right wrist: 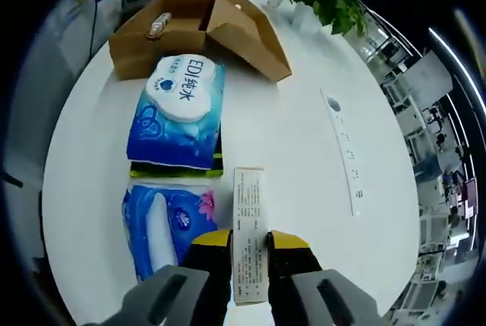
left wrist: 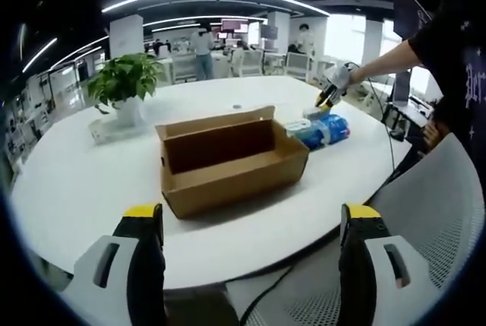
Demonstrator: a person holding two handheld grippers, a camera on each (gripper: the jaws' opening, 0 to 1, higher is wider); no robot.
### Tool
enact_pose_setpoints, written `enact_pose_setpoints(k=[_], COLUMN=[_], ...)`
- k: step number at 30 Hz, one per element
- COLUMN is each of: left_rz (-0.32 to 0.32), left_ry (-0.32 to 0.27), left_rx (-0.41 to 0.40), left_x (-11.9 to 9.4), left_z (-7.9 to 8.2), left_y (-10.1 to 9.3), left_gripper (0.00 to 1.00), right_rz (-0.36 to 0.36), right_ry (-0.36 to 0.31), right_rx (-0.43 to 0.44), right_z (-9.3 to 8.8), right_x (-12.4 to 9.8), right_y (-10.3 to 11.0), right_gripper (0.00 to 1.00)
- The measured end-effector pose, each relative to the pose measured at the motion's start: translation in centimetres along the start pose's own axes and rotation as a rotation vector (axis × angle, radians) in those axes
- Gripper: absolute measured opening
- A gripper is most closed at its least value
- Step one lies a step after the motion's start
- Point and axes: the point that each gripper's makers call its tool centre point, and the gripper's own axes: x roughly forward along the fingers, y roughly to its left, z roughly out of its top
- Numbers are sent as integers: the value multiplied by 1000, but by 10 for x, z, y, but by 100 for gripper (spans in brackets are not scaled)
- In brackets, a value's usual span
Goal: Operate the shoe box by opening the lid, removing the specified soft item, and placing it in the target area until the item is outside and the box remains undamaged.
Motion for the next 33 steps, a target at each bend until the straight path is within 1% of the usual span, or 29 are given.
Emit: enact_pose_setpoints(k=[3,5,6,7,9,14,17,21,24,29,31,32,33], left_rz=[2,3,3,3,5,6,9,11,11,13,16,17,17], left_ry=[7,10,14,16,19,21,21,20,19,22,20,20,20], left_rx=[1,-1,-1,0,-2,-4,-4,-5,-4,-2,-3,-4,-4], left_x=[0,0,0,0,0,0,0,0,0,0,0,0,0], left_z=[-1,-2,-2,-3,-3,-3,-3,-2,-2,-3,-3,-3,-3], left_y=[0,1,0,0,1,1,1,0,-1,0,1,2,2], left_gripper=[94,94,94,94,94,94,94,94,94,94,94,94,94], right_rz=[7,17,18,13,15,21,24,18,13,-2,-13,-27,-26], right_ry=[8,35,42,31,32,45,52,57,63,74,65,61,62], right_rx=[-23,-79,-85,-93,-74,-100,-98,-92,-110,-93,-72,-64,-62], right_z=[-2,-8,-10,-8,-8,-9,-11,-12,-11,-11,-10,-10,-10], right_x=[2,5,7,7,6,6,6,6,6,7,5,4,3], right_y=[1,3,4,2,-1,-2,-2,-2,-3,-6,-10,-14,-15], right_gripper=[13,13,13,13,13,13,13,13,13,14,16,19,20])
